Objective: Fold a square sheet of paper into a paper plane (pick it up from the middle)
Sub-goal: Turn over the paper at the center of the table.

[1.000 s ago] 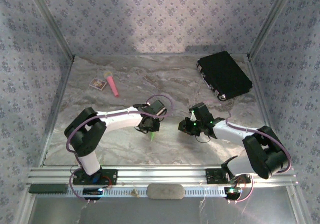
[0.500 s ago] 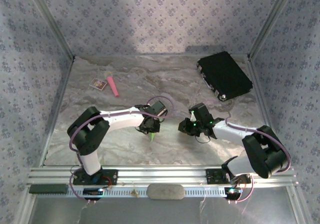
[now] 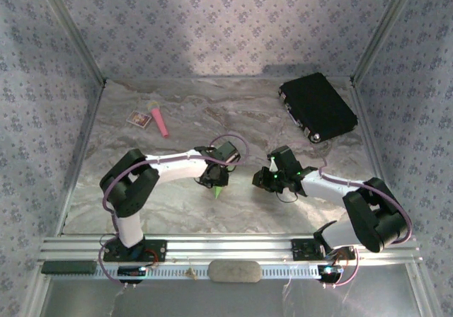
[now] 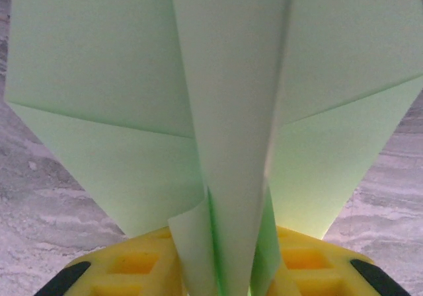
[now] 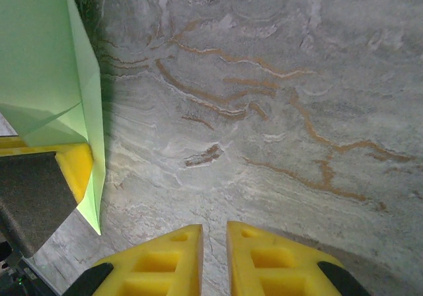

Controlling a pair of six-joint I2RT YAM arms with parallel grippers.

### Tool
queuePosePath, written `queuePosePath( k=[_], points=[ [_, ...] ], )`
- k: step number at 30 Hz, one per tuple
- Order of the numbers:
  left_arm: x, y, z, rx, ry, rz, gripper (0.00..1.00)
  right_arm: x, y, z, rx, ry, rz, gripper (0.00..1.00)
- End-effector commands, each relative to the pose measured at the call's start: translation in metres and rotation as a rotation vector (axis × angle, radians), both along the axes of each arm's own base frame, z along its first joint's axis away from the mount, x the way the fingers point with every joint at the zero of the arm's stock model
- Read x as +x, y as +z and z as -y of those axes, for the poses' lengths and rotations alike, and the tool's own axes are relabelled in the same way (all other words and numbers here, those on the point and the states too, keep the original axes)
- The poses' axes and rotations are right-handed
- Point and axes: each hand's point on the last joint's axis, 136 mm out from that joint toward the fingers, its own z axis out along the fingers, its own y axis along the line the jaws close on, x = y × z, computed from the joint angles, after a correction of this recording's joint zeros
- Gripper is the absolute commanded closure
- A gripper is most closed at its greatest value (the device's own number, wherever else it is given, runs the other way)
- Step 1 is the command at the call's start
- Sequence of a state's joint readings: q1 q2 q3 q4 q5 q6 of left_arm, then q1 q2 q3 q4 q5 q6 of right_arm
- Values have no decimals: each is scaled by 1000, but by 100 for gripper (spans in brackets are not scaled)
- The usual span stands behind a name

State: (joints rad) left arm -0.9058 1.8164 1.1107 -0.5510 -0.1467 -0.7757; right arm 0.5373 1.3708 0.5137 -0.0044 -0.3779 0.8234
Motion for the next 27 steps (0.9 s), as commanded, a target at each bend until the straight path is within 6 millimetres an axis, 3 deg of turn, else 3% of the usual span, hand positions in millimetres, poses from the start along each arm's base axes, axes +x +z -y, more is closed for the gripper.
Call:
queuePosePath(
  k=[1,5,12,27],
  points=[
    [-11,-21,-12,75,12,-56,67,4,2,1,-17,-8,9,82],
    [-10,-21,-13,74,32,-50,61,5,2,3,-18,-12,7,82],
    [-9,-15,-13,76,60,-34,61,5,2,4,-20,-15,7,82],
    [-1,41,0,-67,114,67,53,5,11,9,-25,-16,30,82]
  ],
)
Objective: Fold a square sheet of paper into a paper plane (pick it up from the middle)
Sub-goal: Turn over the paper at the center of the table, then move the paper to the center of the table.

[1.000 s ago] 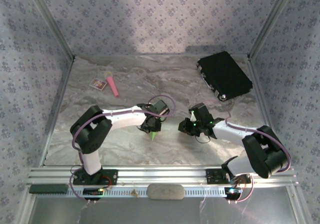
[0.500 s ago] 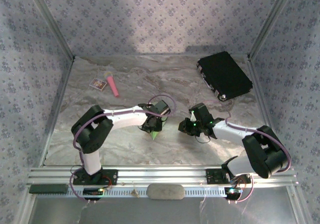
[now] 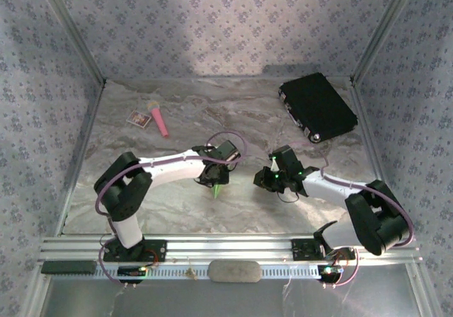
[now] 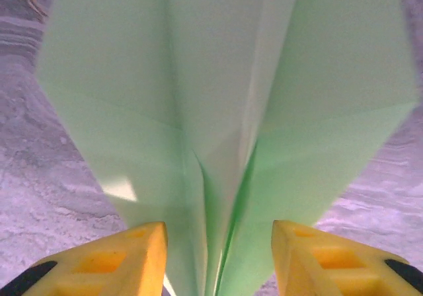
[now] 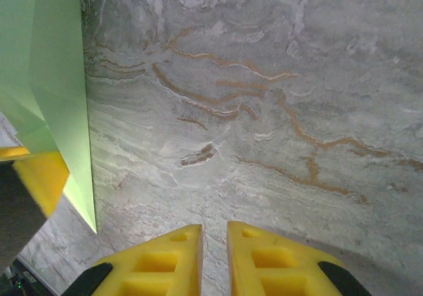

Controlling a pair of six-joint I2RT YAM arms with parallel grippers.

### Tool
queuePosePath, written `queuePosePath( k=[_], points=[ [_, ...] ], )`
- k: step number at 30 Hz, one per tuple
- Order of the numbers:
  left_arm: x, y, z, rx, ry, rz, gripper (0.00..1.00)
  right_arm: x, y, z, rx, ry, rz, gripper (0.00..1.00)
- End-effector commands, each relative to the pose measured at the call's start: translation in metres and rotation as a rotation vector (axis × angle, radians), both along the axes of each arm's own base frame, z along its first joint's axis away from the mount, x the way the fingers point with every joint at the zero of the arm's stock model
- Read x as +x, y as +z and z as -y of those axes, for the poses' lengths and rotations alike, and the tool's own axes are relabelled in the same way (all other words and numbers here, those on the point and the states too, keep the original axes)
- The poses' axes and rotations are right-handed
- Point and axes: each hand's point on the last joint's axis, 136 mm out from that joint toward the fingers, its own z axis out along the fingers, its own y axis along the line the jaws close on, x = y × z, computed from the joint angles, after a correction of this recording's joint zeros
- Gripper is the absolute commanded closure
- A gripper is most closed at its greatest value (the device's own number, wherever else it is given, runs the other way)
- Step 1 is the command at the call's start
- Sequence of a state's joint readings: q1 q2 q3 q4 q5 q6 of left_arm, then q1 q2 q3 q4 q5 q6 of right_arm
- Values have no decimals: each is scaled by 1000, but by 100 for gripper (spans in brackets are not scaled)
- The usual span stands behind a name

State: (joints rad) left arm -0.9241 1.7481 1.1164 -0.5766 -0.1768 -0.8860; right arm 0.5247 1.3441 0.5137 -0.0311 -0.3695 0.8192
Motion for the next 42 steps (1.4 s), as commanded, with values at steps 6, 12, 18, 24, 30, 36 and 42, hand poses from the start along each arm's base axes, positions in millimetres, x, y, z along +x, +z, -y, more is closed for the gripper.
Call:
queuePosePath(
  k=[6,12,18,24,30,36,42],
  points=[
    [0,38,-7,-47,26,78,52,13,25,17,-27,-18,84,80],
    [8,68,-26,-64,38,201,51,25,60,36,-72,-48,223,75],
    [21,80,-67,-130,107,252,50,31,97,54,-130,-74,392,66],
    [27,70,-64,-349,62,175,45,31,105,65,-130,-119,436,59],
    [42,55,-41,-507,21,63,44,28,89,58,-79,-131,378,59],
    [56,22,-44,-415,66,-34,51,25,83,51,-48,-124,354,58],
    [63,7,-37,-423,73,-56,62,21,77,45,-47,-105,338,58]
  ],
)
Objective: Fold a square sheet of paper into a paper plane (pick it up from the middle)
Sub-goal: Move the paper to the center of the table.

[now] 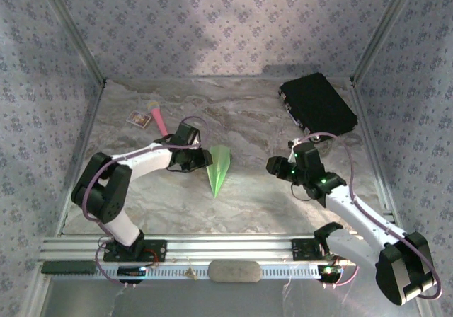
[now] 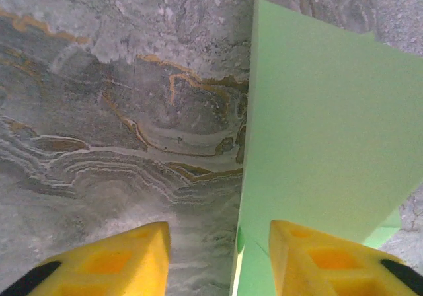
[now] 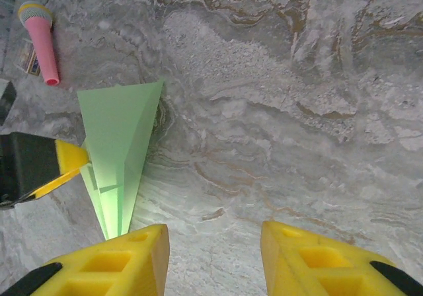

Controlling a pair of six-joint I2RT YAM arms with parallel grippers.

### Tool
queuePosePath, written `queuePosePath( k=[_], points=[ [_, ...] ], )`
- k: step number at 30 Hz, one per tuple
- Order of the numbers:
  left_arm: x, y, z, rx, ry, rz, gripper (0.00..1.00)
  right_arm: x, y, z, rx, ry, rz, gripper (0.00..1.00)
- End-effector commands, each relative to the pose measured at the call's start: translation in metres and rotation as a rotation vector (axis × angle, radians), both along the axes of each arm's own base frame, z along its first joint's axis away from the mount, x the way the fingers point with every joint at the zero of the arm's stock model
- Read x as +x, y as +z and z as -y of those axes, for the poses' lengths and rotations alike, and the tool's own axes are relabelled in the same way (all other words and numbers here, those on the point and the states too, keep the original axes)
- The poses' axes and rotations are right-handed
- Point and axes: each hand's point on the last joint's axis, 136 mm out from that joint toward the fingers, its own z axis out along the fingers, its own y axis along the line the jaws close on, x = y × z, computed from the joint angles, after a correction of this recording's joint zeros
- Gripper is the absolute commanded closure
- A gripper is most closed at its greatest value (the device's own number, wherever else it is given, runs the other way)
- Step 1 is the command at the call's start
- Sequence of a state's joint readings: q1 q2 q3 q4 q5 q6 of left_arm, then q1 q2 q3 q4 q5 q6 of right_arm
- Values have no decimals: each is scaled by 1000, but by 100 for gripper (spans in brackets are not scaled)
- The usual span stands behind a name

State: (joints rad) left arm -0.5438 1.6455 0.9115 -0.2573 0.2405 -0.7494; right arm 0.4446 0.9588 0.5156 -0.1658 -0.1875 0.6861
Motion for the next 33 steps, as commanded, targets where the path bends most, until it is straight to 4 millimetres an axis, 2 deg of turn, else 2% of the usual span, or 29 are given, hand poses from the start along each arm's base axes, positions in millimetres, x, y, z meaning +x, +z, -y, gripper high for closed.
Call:
queuePosePath(
  k=[1,4,6,12,18,27,33],
  points=[
    [8,2,7,-25,-9,6,66,-4,-7,-4,15,6,-24,58],
    [8,-4,5,-15,9,-5,77,-4,-10,-6,18,6,-28,58],
    [7,-4,6,-27,17,-6,82,-4,-12,-7,19,7,-33,58],
    [3,-3,4,-28,32,-9,87,-5,-27,-4,13,-32,-79,58],
    [-5,-6,3,-17,71,-22,94,-5,-31,-1,8,-57,-93,58],
    [-11,-4,1,13,107,-15,95,-5,-33,0,9,-63,-98,58],
    [-11,-1,0,23,106,-6,89,-5,-35,-1,12,-65,-103,58]
  ],
)
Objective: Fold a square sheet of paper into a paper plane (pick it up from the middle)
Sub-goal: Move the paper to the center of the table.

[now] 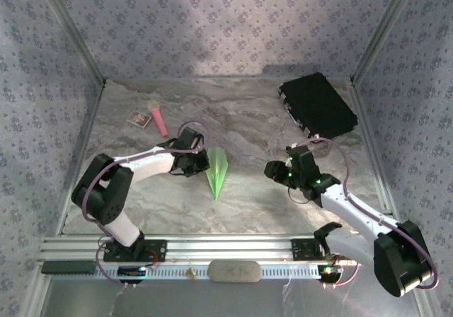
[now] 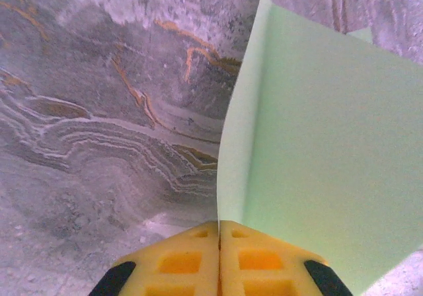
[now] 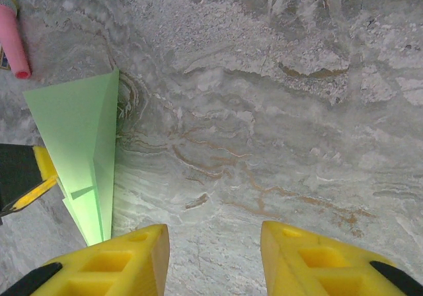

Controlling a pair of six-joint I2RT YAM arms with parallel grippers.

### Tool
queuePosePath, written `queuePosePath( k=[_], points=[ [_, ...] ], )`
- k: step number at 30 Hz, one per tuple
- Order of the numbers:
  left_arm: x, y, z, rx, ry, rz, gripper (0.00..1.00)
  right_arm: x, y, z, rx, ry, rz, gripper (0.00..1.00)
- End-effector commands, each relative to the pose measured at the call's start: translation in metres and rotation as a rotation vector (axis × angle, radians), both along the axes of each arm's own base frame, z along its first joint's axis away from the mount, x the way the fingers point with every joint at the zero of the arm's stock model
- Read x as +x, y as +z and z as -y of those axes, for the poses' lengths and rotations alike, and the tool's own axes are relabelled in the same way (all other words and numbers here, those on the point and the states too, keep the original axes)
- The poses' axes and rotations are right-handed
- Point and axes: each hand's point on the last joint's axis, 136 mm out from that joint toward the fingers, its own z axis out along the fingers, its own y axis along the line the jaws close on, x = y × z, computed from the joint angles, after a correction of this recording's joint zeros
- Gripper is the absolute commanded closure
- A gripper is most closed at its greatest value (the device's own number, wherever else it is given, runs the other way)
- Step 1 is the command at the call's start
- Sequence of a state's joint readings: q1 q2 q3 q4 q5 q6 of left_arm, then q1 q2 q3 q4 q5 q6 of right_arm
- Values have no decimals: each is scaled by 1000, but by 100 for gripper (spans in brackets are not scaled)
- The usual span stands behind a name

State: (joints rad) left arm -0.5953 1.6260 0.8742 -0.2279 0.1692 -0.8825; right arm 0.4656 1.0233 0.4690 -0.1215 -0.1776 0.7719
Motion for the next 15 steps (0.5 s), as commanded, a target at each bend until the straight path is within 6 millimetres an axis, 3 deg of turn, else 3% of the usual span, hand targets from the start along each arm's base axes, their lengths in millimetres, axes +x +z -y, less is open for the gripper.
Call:
queuePosePath(
  k=[1,7,15],
  points=[
    [-4,3,-4,18,7,5,89,1,-4,2,-3,-23,-4,58],
    [-5,2,-5,27,9,0,87,1,-4,1,-3,-18,-4,58],
    [-7,13,-6,26,0,35,74,2,-1,6,-31,-15,5,57]
  ],
)
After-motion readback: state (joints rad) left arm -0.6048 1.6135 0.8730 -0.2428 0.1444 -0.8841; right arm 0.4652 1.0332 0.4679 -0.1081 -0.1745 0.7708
